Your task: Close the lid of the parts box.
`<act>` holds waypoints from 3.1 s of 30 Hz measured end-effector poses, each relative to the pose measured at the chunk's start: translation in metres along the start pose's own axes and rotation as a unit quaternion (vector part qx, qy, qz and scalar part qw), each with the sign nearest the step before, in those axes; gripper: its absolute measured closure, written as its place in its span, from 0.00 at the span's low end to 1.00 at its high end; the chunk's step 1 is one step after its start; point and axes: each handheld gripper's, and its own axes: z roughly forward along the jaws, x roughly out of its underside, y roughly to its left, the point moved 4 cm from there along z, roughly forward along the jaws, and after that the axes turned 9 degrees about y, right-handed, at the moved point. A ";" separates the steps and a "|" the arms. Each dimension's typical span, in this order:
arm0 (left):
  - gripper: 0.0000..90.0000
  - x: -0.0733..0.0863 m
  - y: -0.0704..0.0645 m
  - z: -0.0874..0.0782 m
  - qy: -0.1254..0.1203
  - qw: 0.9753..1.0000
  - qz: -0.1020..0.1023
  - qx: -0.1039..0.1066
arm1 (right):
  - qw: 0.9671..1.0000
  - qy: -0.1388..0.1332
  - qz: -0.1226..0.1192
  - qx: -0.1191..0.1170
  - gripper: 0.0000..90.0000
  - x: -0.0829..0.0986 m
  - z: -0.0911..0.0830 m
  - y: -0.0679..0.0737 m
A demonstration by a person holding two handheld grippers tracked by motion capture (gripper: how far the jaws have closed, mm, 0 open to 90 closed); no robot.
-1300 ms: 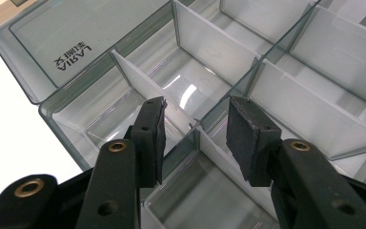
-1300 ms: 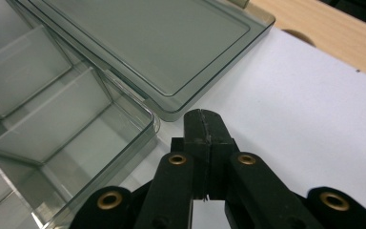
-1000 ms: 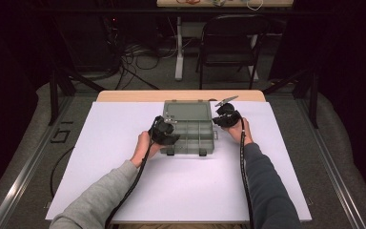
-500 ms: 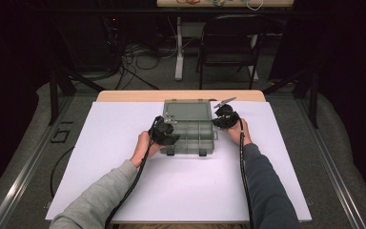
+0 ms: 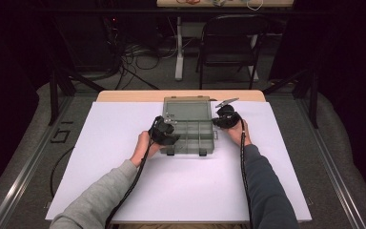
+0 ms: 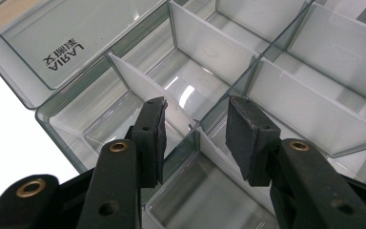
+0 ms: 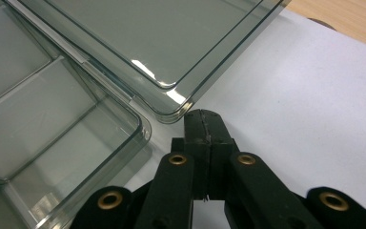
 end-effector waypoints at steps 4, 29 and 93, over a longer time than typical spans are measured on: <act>0.65 0.000 0.000 0.000 0.000 1.000 0.002 0.000 | 1.000 -0.011 0.002 0.006 1.00 -0.001 0.002 0.001; 0.65 0.000 0.000 0.000 -0.002 1.000 0.002 0.002 | 0.998 -0.057 0.010 0.034 1.00 -0.009 -0.002 -0.003; 0.33 -0.001 0.002 -0.004 -0.039 0.998 -0.014 0.043 | 0.986 -0.163 -0.034 0.016 1.00 -0.023 -0.062 0.006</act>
